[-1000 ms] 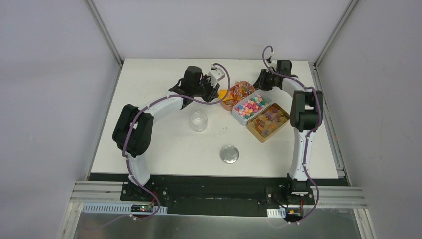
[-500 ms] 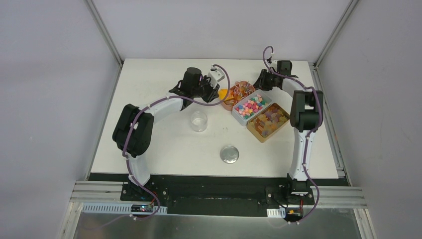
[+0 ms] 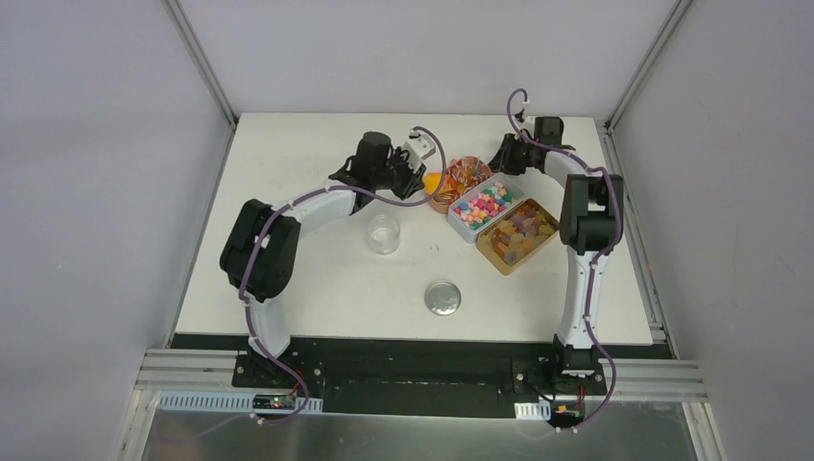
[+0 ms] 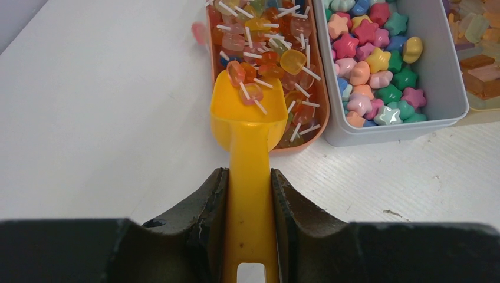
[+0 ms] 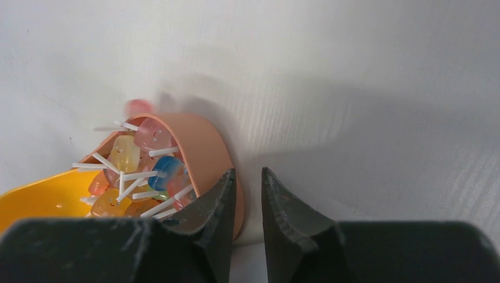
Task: Pack the candies
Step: Scoop the fake candies from the storage box.
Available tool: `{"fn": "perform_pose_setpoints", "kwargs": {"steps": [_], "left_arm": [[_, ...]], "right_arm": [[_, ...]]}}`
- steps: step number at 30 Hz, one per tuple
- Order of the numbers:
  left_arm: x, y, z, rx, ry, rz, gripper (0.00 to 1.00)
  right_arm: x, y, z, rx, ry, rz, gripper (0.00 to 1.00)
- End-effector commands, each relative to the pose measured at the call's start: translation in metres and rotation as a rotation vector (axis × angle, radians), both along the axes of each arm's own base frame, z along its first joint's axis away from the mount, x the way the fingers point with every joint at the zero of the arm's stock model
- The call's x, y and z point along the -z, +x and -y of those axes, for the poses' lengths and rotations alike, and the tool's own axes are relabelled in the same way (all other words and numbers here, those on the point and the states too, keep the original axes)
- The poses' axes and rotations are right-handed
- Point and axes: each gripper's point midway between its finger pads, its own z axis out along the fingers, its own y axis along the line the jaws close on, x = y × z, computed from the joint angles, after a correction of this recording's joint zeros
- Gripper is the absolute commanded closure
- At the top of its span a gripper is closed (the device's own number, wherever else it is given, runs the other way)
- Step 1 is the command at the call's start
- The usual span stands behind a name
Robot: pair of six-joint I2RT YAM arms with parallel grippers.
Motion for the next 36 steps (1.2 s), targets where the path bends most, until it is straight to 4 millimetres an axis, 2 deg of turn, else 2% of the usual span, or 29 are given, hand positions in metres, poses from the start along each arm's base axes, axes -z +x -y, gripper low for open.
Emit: {"fn": "perform_pose_setpoints", "kwargs": {"steps": [1,22,28,36], "left_arm": [[0.014,-0.003,0.009,0.026,0.02,-0.008,1.0],[0.017,-0.01,-0.002,-0.017,-0.004,0.054,1.0],[0.013,-0.012,-0.006,-0.034,-0.025,0.089,1.0],[0.017,-0.016,-0.008,-0.043,-0.039,0.091,1.0]], "right_arm": [[-0.022,0.004,-0.006,-0.022,0.033,0.051,0.75],[-0.02,0.004,-0.003,-0.017,0.034,0.047,0.75],[-0.021,0.006,-0.003,-0.014,0.039,0.05,0.75],[-0.025,0.006,-0.003,-0.015,0.05,0.057,0.75]]}}
